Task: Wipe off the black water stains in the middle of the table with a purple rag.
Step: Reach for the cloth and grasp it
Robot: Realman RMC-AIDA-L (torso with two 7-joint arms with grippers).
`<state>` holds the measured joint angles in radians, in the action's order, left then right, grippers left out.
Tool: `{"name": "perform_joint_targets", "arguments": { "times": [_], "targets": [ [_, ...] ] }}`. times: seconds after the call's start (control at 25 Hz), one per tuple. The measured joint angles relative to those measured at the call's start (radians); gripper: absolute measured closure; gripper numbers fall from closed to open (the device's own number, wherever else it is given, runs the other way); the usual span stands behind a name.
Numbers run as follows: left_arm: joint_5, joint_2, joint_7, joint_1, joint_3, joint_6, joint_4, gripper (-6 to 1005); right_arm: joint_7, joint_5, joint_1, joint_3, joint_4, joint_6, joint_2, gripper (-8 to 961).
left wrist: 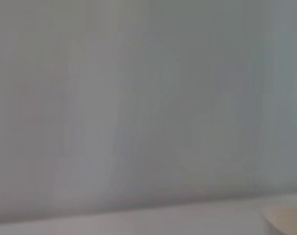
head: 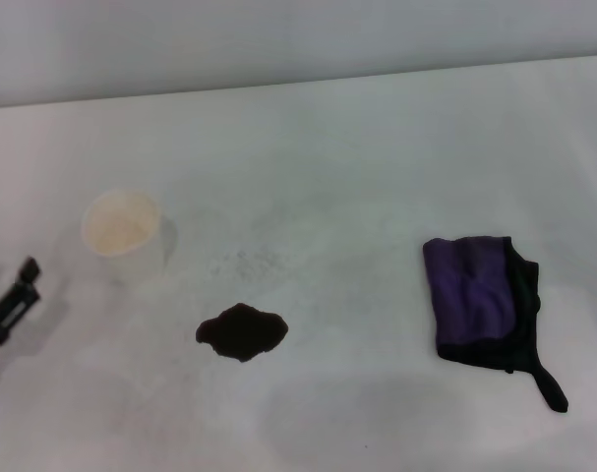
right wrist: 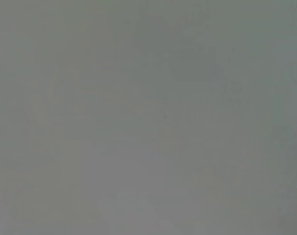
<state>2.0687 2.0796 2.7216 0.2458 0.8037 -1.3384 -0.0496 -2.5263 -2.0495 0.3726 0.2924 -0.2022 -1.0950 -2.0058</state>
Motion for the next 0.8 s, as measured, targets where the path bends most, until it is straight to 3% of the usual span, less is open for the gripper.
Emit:
{"name": "perform_joint_targets", "arguments": {
  "times": [0.28,0.36,0.48,0.64,0.72,0.8],
  "targets": [
    [0.162,-0.003,-0.006,0.029,0.0,0.028,-0.041,106,0.7,0.058,-0.073,0.331,-0.318,0.088,0.012,352],
    [0.178,-0.004,-0.006,0.041,0.0,0.039,-0.045,106,0.909,0.152,-0.083,0.399,-0.425,0.1,0.031,352],
    [0.193,-0.007,-0.007,0.065,0.0,0.061,-0.062,106,1.196,0.334,-0.07,0.46,-0.554,0.063,0.08,352],
    [0.194,-0.008,-0.007,0.08,0.0,0.091,-0.11,106,1.549,0.671,0.003,0.496,-0.714,-0.052,0.146,352],
    [0.196,-0.008,-0.007,0.086,0.0,0.1,-0.13,106,1.704,0.852,0.057,0.499,-0.789,-0.149,0.165,352],
    [0.204,-0.01,-0.007,0.093,-0.001,0.103,-0.142,106,1.821,1.004,0.11,0.499,-0.87,-0.239,0.169,353]
  ]
}}
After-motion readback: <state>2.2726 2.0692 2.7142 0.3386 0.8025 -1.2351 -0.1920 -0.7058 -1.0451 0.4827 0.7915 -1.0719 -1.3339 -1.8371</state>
